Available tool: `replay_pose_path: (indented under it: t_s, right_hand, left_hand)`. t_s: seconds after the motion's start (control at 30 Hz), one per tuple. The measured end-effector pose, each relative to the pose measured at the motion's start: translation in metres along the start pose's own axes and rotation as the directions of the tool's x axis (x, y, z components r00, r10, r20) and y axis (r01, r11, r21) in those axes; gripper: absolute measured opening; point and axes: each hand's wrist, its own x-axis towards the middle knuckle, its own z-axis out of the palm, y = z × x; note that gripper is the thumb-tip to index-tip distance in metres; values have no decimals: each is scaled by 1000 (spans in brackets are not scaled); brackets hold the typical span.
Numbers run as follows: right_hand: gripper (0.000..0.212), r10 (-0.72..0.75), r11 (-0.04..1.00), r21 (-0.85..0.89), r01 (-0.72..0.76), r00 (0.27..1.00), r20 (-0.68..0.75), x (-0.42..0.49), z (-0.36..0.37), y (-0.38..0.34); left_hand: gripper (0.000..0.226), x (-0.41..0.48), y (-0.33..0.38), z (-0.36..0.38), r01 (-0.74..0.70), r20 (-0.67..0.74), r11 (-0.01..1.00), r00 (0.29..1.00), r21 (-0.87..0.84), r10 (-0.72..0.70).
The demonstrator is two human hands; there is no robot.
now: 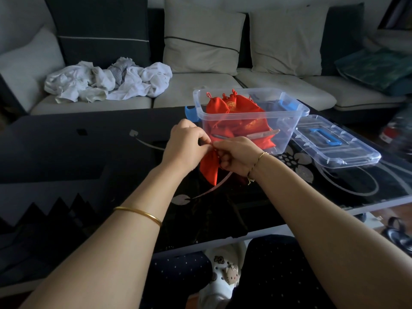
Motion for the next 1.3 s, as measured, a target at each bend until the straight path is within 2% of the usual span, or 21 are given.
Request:
replay_pose_path:
  t_s: [0.17,0.27,0.4,0.47,0.53,0.6,0.67,0.73,0.8,0.93,1.0,1.13,1.2,1.3]
  right_hand:
    - [22,-54,997,-57,55,998,32,-1,-7,-1]
    - [19,-140,981,-147,128,988,-71,4,-20,-1]
    - [22,-129,991,-59,121,977,-169,11,-39,7]
    - [20,-161,972,-201,122,968,-193,10,-40,9]
    - [15,-192,935,-330,131,969,-157,0,-36,4]
    - [22,-173,919,-367,145,984,-46,-13,-30,-4]
    - [33,-216,863,-461,207,976,32,-23,-23,-6]
    - [42,-370,756,-592,280,929,-33,-23,-18,-5]
    - [38,-519,665,-680,308,846,-124,-20,-18,-11]
    - [18,-646,522,-776,353,758,-90,-19,-24,-30]
    - [17,-654,525,-779,342,748,-112,-13,-29,-50]
    - [22,-628,566,-789,241,745,-223,31,-46,-108]
    - [26,-586,492,-862,120,778,-227,54,-49,-125]
    - [36,-435,321,-947,0,888,-148,80,-48,-130]
  left_hand:
    - [8,1,2,-1,45,23,999,999,-30,-44]
    - [11,3,0,-8,96,35,994,995,-52,-95]
    - [12,2,4,-10,100,75,994,992,-33,-97]
    - [13,3,10,-7,148,119,986,983,-81,-138]
    - [15,5,16,-8,224,149,956,969,-187,-198]
    - [20,8,21,-11,260,127,935,964,-242,-235]
    - [23,10,26,-12,273,94,922,962,-275,-257]
    - [26,14,31,-13,277,57,899,960,-338,-274]
    - [26,19,37,-15,283,40,874,956,-394,-291]
    - [17,35,56,-24,306,79,795,947,-524,-313]
    - [19,49,61,-30,300,77,777,947,-553,-311]
    - [25,85,64,-38,289,23,827,948,-483,-319]
    - [28,94,64,-38,287,31,857,952,-428,-304]
    - [27,104,59,-29,291,63,894,956,-341,-287]
